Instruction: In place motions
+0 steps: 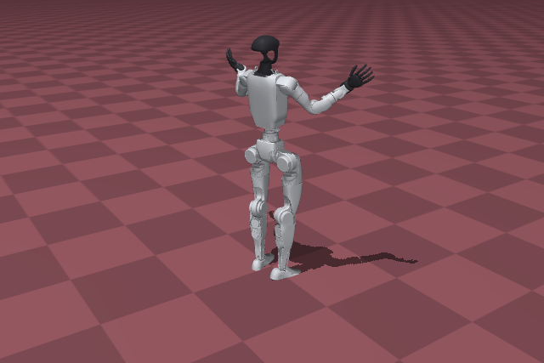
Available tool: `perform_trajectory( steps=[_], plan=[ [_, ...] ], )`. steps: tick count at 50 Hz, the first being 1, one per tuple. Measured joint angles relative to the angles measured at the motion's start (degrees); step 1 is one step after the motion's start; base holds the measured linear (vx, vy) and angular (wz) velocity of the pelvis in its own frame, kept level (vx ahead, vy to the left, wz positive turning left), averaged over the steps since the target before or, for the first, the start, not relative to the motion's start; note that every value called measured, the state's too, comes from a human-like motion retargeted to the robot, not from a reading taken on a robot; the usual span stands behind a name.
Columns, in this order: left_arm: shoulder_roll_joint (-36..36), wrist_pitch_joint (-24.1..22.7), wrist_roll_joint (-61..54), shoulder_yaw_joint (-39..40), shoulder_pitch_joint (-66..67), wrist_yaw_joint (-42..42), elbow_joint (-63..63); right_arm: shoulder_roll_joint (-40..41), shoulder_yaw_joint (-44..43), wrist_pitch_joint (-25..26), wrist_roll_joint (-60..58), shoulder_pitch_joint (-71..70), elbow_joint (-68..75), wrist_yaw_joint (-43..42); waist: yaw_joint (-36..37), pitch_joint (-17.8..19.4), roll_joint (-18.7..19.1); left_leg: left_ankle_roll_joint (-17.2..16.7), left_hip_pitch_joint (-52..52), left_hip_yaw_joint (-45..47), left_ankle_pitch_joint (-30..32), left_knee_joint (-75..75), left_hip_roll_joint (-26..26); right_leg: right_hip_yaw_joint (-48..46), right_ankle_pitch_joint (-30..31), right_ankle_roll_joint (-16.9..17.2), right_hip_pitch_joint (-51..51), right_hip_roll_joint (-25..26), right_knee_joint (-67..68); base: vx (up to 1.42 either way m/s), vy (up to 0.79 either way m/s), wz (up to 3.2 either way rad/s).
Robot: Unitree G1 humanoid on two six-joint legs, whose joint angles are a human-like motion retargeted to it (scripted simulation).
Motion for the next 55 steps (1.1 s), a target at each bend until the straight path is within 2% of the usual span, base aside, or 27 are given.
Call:
perform_trajectory(
  steps=[7,11,17,21,23,28,32,35,39,45,50,55],
  plan=[
    [5.90,-3.07,7.67,-6.41,-0.34,1.06,-3.49,-5.93,5.52,0.44,-9.33,-0.94,-7.11,0.41,0.13,-0.17,-0.32,-0.03,0.00,-0.45,0.02,0.15,-0.13,-0.42,-0.17,-0.04,0.50,-0.06,-0.15,0.00,0.00,0.00],
    [9.55,-4.58,13.08,-11.19,-2.32,0.78,-7.87,-11.91,11.35,-1.49,-20.64,-1.99,-12.31,0.74,-0.35,-0.45,-0.38,-0.04,0.00,-0.73,0.07,0.17,-0.15,-0.72,-0.31,-0.07,0.77,0.01,-0.22,0.00,0.00,0.00],
    [15.86,-7.54,24.73,-19.43,-5.59,1.56,-18.85,-21.37,21.37,-4.14,-39.04,-5.55,-22.59,-0.86,-0.44,-0.55,-0.39,-0.04,0.26,-0.57,-0.05,0.17,-0.10,-0.28,-0.31,-0.16,0.91,0.15,-0.21,0.00,0.00,0.00],
    [21.72,-8.50,36.43,-24.53,-8.19,2.95,-29.07,-26.48,27.58,-7.37,-44.79,-8.56,-30.52,-0.97,-0.53,-0.56,-0.28,-0.04,0.31,-0.48,-0.11,0.16,-0.04,-0.03,-0.33,-0.20,0.89,0.26,-0.18,0.00,0.00,0.00],
    [24.45,-7.63,44.77,-25.92,-9.84,4.35,-34.22,-28.41,29.76,-8.28,-45.70,-9.80,-34.45,-1.33,-0.67,-0.39,-0.15,-0.03,0.34,-0.54,-0.10,0.18,0.01,-0.04,-0.35,-0.21,0.96,0.34,-0.17,0.00,0.00,0.00],
    [26.71,-0.18,60.92,-27.04,-13.34,11.38,-43.53,-29.42,29.71,-8.94,-44.46,-10.08,-40.63,-3.75,-1.01,0.12,0.28,-0.01,0.29,-0.72,-0.04,0.29,0.10,-0.08,-0.37,-0.23,1.11,0.48,-0.17,0.00,0.00,0.00],
    [24.71,-0.99,57.70,-26.04,-12.85,12.61,-43.68,-26.93,25.38,-8.64,-40.99,-7.43,-38.78,-3.35,-1.15,0.23,0.41,0.02,0.19,-0.70,0.03,0.37,0.07,0.13,-0.28,-0.28,1.03,0.51,-0.18,0.00,0.00,0.00],
    [22.46,-0.65,52.41,-23.19,-10.34,10.93,-40.30,-24.13,20.00,-5.74,-40.34,-4.59,-34.76,-1.68,-1.12,0.53,0.30,0.04,0.24,-0.57,0.07,0.44,0.00,0.43,-0.16,-0.36,1.01,0.50,-0.17,0.00,0.00,0.00],
    [18.72,1.02,46.50,-16.67,-3.88,7.40,-33.76,-19.51,13.80,-1.94,-36.80,-1.37,-26.23,-0.13,-1.06,1.08,0.23,0.06,0.28,-0.41,0.14,0.51,-0.03,0.80,0.01,-0.45,0.96,0.53,-0.15,0.00,0.00,0.00],
    [9.88,2.73,30.69,-6.63,9.04,-1.95,-23.58,-12.21,6.79,-0.60,-29.11,3.86,-11.30,4.85,-1.49,2.08,0.26,0.04,-0.09,-0.14,0.30,0.62,0.01,1.35,0.30,-0.56,0.38,0.55,-0.01,0.00,0.00,0.00],
    [-3.35,4.00,18.29,-2.69,17.64,-13.52,-14.10,-4.48,2.22,-5.11,-23.70,13.58,-0.82,18.21,-1.35,2.97,0.28,-0.04,-0.35,0.20,0.38,0.70,0.10,1.93,0.54,-0.66,-0.11,0.58,0.09,0.00,0.00,0.00],
    [-15.81,3.39,15.74,-2.61,22.65,-30.96,4.16,4.62,0.51,-11.76,-24.91,25.00,11.36,31.50,-0.77,4.00,0.62,-0.06,-0.44,0.14,0.53,0.78,0.23,1.93,0.62,-0.75,-0.08,0.72,0.13,0.00,0.00,0.00]
  ],
)
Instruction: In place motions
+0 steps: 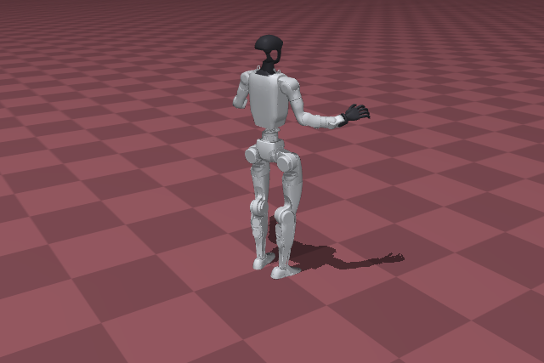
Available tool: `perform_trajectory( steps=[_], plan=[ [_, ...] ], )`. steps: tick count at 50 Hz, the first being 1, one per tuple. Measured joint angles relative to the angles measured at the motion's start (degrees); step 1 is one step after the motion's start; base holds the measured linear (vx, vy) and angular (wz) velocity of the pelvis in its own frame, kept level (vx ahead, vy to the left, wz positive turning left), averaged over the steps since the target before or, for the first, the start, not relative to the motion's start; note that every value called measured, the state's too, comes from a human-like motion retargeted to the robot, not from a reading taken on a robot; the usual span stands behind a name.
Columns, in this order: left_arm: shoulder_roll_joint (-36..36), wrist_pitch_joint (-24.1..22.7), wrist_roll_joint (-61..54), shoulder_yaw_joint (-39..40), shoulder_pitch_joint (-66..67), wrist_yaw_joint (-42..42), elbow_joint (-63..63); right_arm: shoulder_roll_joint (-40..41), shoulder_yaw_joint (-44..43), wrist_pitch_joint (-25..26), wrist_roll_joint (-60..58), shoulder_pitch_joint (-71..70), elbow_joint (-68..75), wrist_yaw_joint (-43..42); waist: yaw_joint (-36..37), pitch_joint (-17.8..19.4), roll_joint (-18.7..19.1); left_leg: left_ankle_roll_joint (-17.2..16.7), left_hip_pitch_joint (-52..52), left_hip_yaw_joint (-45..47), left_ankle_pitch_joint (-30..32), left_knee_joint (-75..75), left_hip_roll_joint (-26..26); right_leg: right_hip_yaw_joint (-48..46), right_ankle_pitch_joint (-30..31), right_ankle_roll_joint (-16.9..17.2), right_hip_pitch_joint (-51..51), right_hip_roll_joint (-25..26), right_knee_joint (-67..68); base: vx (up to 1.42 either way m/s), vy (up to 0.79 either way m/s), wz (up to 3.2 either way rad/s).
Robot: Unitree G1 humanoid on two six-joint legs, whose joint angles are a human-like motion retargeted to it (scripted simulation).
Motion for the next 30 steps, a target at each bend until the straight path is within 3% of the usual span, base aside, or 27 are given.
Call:
perform_trajectory(
  steps=[5,10,15,18,23,30],
  plan=[
    [-9.51,11.78,1.00,-6.69,2.28,-11.91,21.67,9.13,0.11,1.52,3.87,6.28,18.63,0.34,0.09,1.18,-0.13,-0.05,-0.25,-0.57,0.32,0.16,-0.06,-0.60,-0.03,-0.01,0.25,-0.09,-0.01,0.00,0.00,0.00],
    [-15.06,16.60,11.27,-12.37,5.16,-25.13,39.61,13.73,-2.92,2.74,13.89,6.30,45.51,3.98,-0.46,1.78,0.06,-0.02,-0.78,-0.43,0.57,0.13,-0.04,-0.36,0.07,-0.01,-0.23,-0.04,0.02,0.00,0.00,0.00],
    [-17.85,19.21,19.16,-18.73,6.00,-26.81,55.63,12.82,-7.81,16.05,25.39,6.84,68.46,20.67,0.01,1.80,-0.45,0.05,-1.72,-0.54,0.61,0.36,-0.28,-0.22,0.09,0.13,-0.96,-0.36,0.03,0.00,0.00,0.00],
    [-20.63,19.53,20.54,-22.02,7.83,-25.35,59.24,13.71,-11.27,19.78,33.39,10.03,70.46,24.51,0.63,1.73,-0.88,0.19,-2.25,-1.34,0.56,0.65,-0.53,-0.42,0.00,0.23,-1.14,-0.50,-0.01,0.04,0.01,0.06],
    [-22.81,18.23,19.92,-26.85,12.32,-23.04,59.56,12.15,-19.33,21.04,48.96,11.16,70.46,21.83,-1.69,1.39,-1.94,0.12,-3.05,-5.59,0.20,1.51,-1.14,-3.86,-0.48,0.61,-0.77,-1.23,-0.15,-0.01,0.01,0.58],
    [-21.51,16.23,22.80,-31.22,16.75,-18.04,56.00,-5.11,-37.01,22.78,51.77,1.58,61.15,18.49,-7.71,-1.13,-3.14,-0.80,-4.87,-11.40,0.46,1.91,-1.66,-10.07,-1.29,1.53,-0.45,-2.46,-0.59,-0.01,0.00,0.81]
  ],
)
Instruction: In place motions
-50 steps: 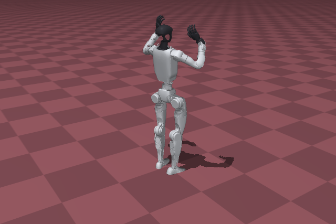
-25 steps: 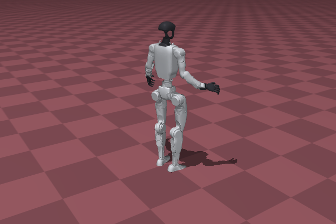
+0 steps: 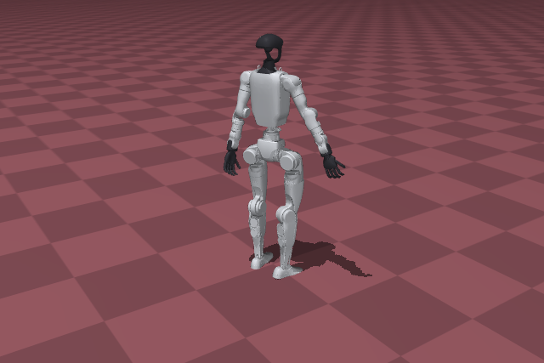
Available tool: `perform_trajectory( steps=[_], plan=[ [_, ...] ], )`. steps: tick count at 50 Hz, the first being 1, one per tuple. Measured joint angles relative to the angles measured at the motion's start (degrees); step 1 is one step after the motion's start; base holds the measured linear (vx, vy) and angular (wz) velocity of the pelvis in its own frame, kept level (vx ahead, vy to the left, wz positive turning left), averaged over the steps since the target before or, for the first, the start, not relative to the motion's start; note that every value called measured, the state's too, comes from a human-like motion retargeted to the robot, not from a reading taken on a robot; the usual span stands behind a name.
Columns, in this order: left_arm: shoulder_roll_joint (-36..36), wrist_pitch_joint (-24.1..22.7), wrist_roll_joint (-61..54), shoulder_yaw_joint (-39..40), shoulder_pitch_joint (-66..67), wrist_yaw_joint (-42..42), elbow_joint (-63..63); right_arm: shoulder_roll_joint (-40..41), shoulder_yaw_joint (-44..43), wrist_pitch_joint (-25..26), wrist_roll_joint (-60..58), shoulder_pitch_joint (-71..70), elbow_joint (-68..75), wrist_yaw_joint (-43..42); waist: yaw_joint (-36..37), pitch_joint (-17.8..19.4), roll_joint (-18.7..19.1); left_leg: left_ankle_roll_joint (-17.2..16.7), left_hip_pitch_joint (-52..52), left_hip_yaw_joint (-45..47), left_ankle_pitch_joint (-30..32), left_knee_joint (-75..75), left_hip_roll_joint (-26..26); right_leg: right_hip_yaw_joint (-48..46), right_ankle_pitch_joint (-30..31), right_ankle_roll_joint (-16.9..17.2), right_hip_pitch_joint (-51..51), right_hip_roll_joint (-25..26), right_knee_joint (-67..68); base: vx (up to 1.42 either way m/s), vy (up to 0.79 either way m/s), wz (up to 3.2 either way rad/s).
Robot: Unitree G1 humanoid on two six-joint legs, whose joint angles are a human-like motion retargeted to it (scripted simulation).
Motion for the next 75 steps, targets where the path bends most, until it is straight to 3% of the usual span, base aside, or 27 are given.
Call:
perform_trajectory(
  steps=[3,6,10,13,20,25,29,32,35,37,40,43,48,50,55,57,58,60,62,70,75],
  plan=[
    [1.58,-0.75,2.88,-2.11,0.26,0.43,-1.12,-11.42,-1.55,1.37,-3.71,-7.38,-7.35,-4.85,0.59,-0.57,-0.14,-0.02,-0.46,0.60,0.38,0.03,-0.13,0.59,0.08,0.02,-0.17,-0.13,-0.07,-0.01,0.00,-0.07],
    [2.98,-1.56,4.23,-4.21,-0.02,-0.03,-1.53,-22.38,4.91,3.23,-7.06,-19.06,-14.86,-9.04,1.36,-0.81,-0.37,-0.01,-0.77,1.50,0.35,0.51,-0.27,1.73,0.24,-0.06,-0.37,-0.41,-0.02,-0.04,-0.02,-0.29],
    [3.92,-1.59,4.08,-5.93,-0.80,-0.25,-1.15,-33.32,28.16,6.58,-12.27,-38.39,-25.43,-6.81,2.26,-0.99,-0.06,0.22,-1.49,4.09,0.11,1.44,0.15,4.23,0.55,-0.30,-0.90,-0.17,0.00,-0.07,-0.05,-0.50],
    [4.26,-1.61,3.95,-6.49,-1.75,0.69,-1.48,-36.81,46.59,7.87,-21.25,-51.30,-35.83,-7.69,3.72,0.16,-0.37,0.54,-0.93,6.50,0.20,1.64,0.49,6.23,0.82,-0.61,-0.31,0.31,-0.09,-0.04,-0.12,-0.57],
    [5.51,-2.06,5.31,-7.66,-4.58,2.72,-2.19,-47.37,78.10,11.36,-50.83,-68.06,-65.27,-25.64,7.48,0.55,-2.76,1.36,0.56,7.49,0.73,0.14,0.13,7.03,0.75,-0.94,0.46,1.25,0.04,-0.01,-0.14,-0.05],
    [5.02,-0.91,9.84,-7.84,-5.18,4.87,-3.12,-51.24,103.65,6.87,-63.44,-85.54,-92.61,-23.27,7.44,-2.28,-3.60,0.87,0.06,6.34,0.55,-0.57,0.40,5.96,0.30,-0.84,-0.36,1.45,0.14,0.03,-0.05,0.14],
    [5.11,-2.09,14.04,-9.37,-5.39,7.15,-4.01,-45.89,131.08,0.58,-67.49,-107.17,-106.65,-24.62,8.51,-2.77,-3.61,0.88,0.32,6.93,0.66,-0.75,0.68,6.52,-0.11,-0.87,-0.10,1.76,0.58,0.01,-0.03,-0.03],
    [4.79,-1.98,15.85,-10.25,-5.97,8.01,-4.65,-44.78,137.77,-2.07,-72.11,-113.07,-113.08,-32.17,9.42,-2.47,-3.46,0.81,0.41,6.75,0.76,-0.35,0.77,6.38,-0.33,-0.92,0.30,1.85,0.70,0.00,0.00,0.00],
    [3.36,-2.27,15.56,-10.34,-7.01,7.67,-4.30,-49.69,135.42,-3.64,-67.18,-111.08,-110.76,-44.90,9.94,-2.23,-2.56,1.12,0.06,6.22,0.36,0.15,0.62,5.86,-0.40,-0.90,0.21,1.94,0.53,-0.01,0.03,0.12],
    [2.05,-2.25,14.18,-10.03,-7.26,7.47,-3.51,-53.29,128.62,-4.65,-63.18,-105.56,-103.71,-44.55,9.76,-2.41,-1.66,1.31,-0.02,6.02,0.01,0.19,0.52,5.65,-0.37,-0.91,0.00,2.02,0.32,0.02,0.06,0.11],
    [0.60,-1.98,11.49,-8.26,-6.96,7.58,-2.31,-54.41,106.88,2.08,-59.35,-87.67,-90.04,-39.80,8.35,-2.85,-0.98,1.60,0.12,5.77,-0.39,-0.05,0.34,5.73,-0.28,-0.99,-0.27,2.22,0.09,0.01,0.04,0.01],
    [0.75,-1.75,10.24,-7.12,-6.65,7.94,-1.91,-48.92,82.66,5.89,-51.51,-68.32,-74.19,-40.99,7.54,-2.93,-1.48,1.62,0.58,5.99,-0.40,-0.55,0.35,6.42,-0.14,-1.04,-0.33,2.34,0.03,0.01,0.01,-0.09],
    [2.44,-1.04,13.69,-8.58,-7.26,8.34,-3.83,-38.49,53.51,2.88,-19.08,-54.32,-48.81,-42.81,9.82,-2.01,-3.10,1.05,1.15,7.03,-0.03,-0.79,0.76,8.24,0.21,-1.20,-0.07,2.34,-0.13,0.02,0.00,-0.27],
    [3.02,-0.86,15.20,-9.27,-7.55,9.01,-4.81,-36.87,42.84,4.05,-6.95,-52.13,-39.00,-38.02,11.05,-1.56,-3.70,0.82,1.31,7.26,0.08,-0.81,1.03,8.64,0.28,-1.19,0.09,2.40,-0.18,0.03,-0.06,-0.13],
    [3.27,-1.19,16.36,-9.50,-7.33,11.11,-6.37,-42.06,20.71,6.17,11.13,-40.62,-14.70,-21.55,11.74,-0.82,-4.28,0.48,1.19,6.27,0.33,-0.78,1.43,7.80,0.04,-1.01,0.51,2.53,-0.26,0.06,-0.04,0.17],
    [2.69,-1.81,14.91,-9.62,-6.80,11.81,-6.00,-39.90,14.37,3.35,18.94,-37.61,-14.52,-25.97,10.92,-1.02,-3.90,0.56,0.92,5.49,0.30,-0.84,1.32,7.11,-0.11,-1.01,0.35,2.66,-0.35,-0.02,0.01,0.34],
    [2.59,-2.35,13.52,-9.94,-6.79,12.27,-5.33,-37.49,11.91,-0.96,23.46,-36.89,-17.11,-29.63,10.25,-1.13,-3.85,0.61,0.76,4.97,0.21,-0.79,1.21,6.61,-0.18,-1.01,0.24,2.67,-0.39,-0.04,0.05,0.44],
    [3.05,-3.68,10.08,-11.09,-6.82,12.06,-3.61,-32.98,11.45,-12.14,27.02,-37.13,-24.10,-35.02,8.42,-1.47,-3.61,0.69,0.71,3.72,-0.02,-0.74,0.84,5.50,-0.31,-0.95,0.10,2.50,-0.43,-0.03,0.07,0.44],
    [3.54,-3.37,8.32,-11.28,-7.06,10.41,-2.62,-30.58,16.53,-16.47,23.80,-38.21,-31.15,-40.81,7.33,-1.69,-3.23,0.74,0.94,3.46,-0.23,-0.83,0.60,5.55,-0.29,-0.87,-0.15,2.24,-0.32,-0.01,0.08,0.02],
    [4.14,-1.54,11.40,-13.77,-8.13,10.68,-3.87,-36.86,43.80,-6.00,-7.54,-44.30,-62.28,-47.75,10.62,-0.08,-3.03,0.65,1.81,7.68,-0.06,-0.92,0.90,10.04,0.40,-0.90,-0.36,1.87,0.05,0.00,0.00,-0.45],
    [4.32,-1.28,11.31,-14.21,-8.56,11.25,-3.62,-45.48,63.77,-6.13,-27.92,-52.81,-78.35,-49.20,10.74,1.31,-3.25,0.73,3.36,8.82,-0.23,-1.40,1.25,11.15,0.62,-0.96,0.27,2.17,0.28,0.02,0.01,-0.20]
  ],
)
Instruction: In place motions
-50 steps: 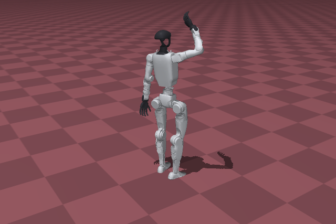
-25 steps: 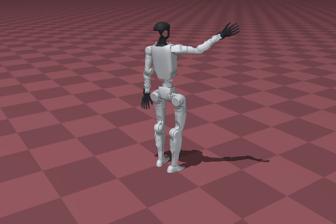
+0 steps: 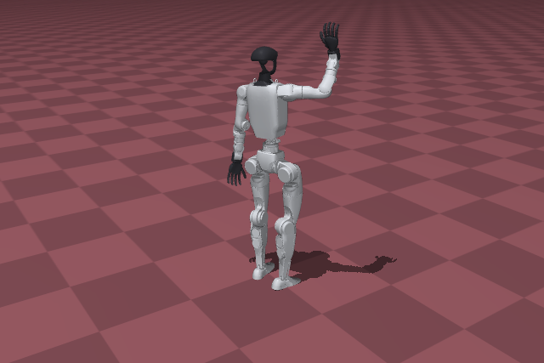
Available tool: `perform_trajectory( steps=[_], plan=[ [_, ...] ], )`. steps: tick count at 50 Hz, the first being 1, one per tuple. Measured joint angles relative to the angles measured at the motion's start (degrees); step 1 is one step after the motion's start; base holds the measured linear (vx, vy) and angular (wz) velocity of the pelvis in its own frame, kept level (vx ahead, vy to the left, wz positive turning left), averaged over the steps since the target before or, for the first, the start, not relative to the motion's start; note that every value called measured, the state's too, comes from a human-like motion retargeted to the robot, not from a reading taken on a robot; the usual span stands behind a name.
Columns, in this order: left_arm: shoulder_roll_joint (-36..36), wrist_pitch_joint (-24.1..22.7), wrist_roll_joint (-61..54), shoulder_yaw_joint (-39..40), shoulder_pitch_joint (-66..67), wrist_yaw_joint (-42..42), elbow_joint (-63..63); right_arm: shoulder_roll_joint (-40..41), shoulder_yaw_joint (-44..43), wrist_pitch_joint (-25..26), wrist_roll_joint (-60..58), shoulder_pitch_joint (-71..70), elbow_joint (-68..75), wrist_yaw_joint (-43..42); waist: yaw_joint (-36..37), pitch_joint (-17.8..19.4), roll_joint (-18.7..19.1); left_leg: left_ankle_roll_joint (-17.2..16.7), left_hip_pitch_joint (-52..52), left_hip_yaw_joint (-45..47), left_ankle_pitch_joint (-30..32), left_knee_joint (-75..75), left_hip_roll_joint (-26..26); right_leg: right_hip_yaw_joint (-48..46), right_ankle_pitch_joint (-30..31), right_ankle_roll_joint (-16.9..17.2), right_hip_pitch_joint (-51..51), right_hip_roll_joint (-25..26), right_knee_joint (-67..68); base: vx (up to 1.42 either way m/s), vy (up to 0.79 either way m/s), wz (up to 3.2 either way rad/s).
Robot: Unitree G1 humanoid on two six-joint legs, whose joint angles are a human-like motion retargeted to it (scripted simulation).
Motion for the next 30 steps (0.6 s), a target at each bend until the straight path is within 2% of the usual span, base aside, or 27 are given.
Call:
perform_trajectory(
  steps=[3,6,8,10,13,15,16,18,20,23,25,28,30],
  plan=[
    [0.53,0.13,-0.36,0.37,-0.48,-0.16,0.07,-6.26,11.57,2.15,-12.34,-6.15,-11.33,3.31,0.70,1.26,-0.81,0.10,1.15,0.44,-0.15,-0.27,0.07,0.30,0.08,-0.11,0.67,0.18,0.10,0.00,0.00,0.00],
    [1.30,0.14,-0.44,0.50,-1.08,-0.06,0.10,-11.55,26.56,9.32,-27.09,-16.90,-24.11,8.40,1.36,2.25,-1.63,0.14,1.82,0.63,-0.20,-0.46,0.21,0.39,0.08,-0.15,1.14,0.36,0.19,0.00,0.00,0.00],
    [1.94,0.11,-0.17,0.85,-1.17,-0.07,0.07,-14.00,38.68,13.76,-35.62,-27.72,-31.87,8.69,1.35,2.39,-2.21,0.11,1.88,0.54,-0.14,-0.56,0.25,0.26,0.01,-0.17,1.27,0.44,0.20,0.00,0.00,0.00],
    [2.08,0.08,0.27,1.46,-0.97,-0.15,-0.01,-13.99,49.17,12.90,-40.92,-37.15,-35.80,2.46,0.86,2.23,-2.39,0.07,1.77,0.27,-0.01,-0.67,0.22,-0.11,-0.09,-0.17,1.36,0.46,0.16,0.02,-0.01,0.21],
    [0.13,-0.16,0.36,1.69,-0.84,-0.32,-0.07,-13.36,54.97,4.85,-38.72,-41.38,-32.18,-6.78,0.39,1.97,-0.78,0.12,1.38,-0.34,0.14,-0.76,0.13,-0.93,-0.27,-0.09,1.34,0.48,0.07,0.00,0.03,0.28],
    [-1.83,-0.35,-0.14,1.62,-0.95,-0.43,0.16,-13.55,52.51,3.70,-35.07,-38.94,-26.45,-5.67,0.01,1.83,0.89,0.19,1.07,-0.99,0.16,-0.79,-0.02,-1.70,-0.40,-0.01,1.24,0.45,-0.02,-0.01,0.04,0.34],
    [-2.79,-0.41,-0.60,1.83,-0.90,-0.39,0.38,-13.51,49.08,5.38,-33.18,-36.17,-23.36,-4.18,-0.39,1.61,1.65,0.20,0.86,-1.38,0.17,-0.81,-0.10,-2.08,-0.46,0.05,1.13,0.40,-0.06,0.01,0.05,0.35],
    [-3.83,-0.55,-1.56,2.89,-0.64,-0.23,1.05,-12.29,36.77,8.74,-30.00,-25.53,-17.35,-2.96,-1.77,0.90,2.28,0.18,0.37,-2.12,0.19,-0.83,-0.29,-2.85,-0.57,0.16,0.82,0.25,-0.17,0.02,0.06,0.32],
    [-3.95,-0.66,-2.40,3.75,-0.11,-0.20,1.56,-9.60,22.75,9.58,-26.50,-13.34,-10.81,-5.22,-3.09,-0.04,2.23,0.16,-0.08,-2.68,0.25,-0.94,-0.48,-3.38,-0.64,0.25,0.43,0.07,-0.25,0.03,0.06,0.21],
    [-3.17,-0.59,-2.70,3.87,0.28,-0.54,1.80,-3.51,5.89,6.56,-18.28,0.21,0.43,-8.75,-3.58,-0.88,1.59,0.19,-0.31,-2.81,0.30,-1.10,-0.69,-3.43,-0.64,0.31,0.08,-0.11,-0.32,0.02,0.04,0.02],
    [-2.59,-0.53,-2.45,3.31,0.35,-0.75,1.57,1.17,-2.18,5.37,-11.32,5.24,8.34,-8.62,-3.12,-0.86,1.19,0.28,-0.15,-2.59,0.30,-1.06,-0.79,-3.10,-0.61,0.27,0.19,-0.15,-0.33,0.02,0.01,-0.11],
    [-1.67,-0.48,-1.62,2.33,0.22,-0.79,0.84,7.34,-11.64,4.65,2.15,7.70,21.18,-4.35,-1.96,-0.03,0.60,0.42,0.41,-1.86,0.36,-0.82,-0.88,-2.29,-0.52,0.15,0.85,-0.16,-0.31,0.02,0.00,-0.25],
    [-1.35,-0.42,-0.98,2.02,0.07,-0.78,0.46,9.93,-17.72,4.48,11.21,7.82,30.21,2.05,-1.32,0.52,0.42,0.48,0.76,-1.48,0.39,-0.70,-0.87,-1.95,-0.49,0.10,1.27,-0.13,-0.32,0.01,0.00,-0.11]
  ],
)
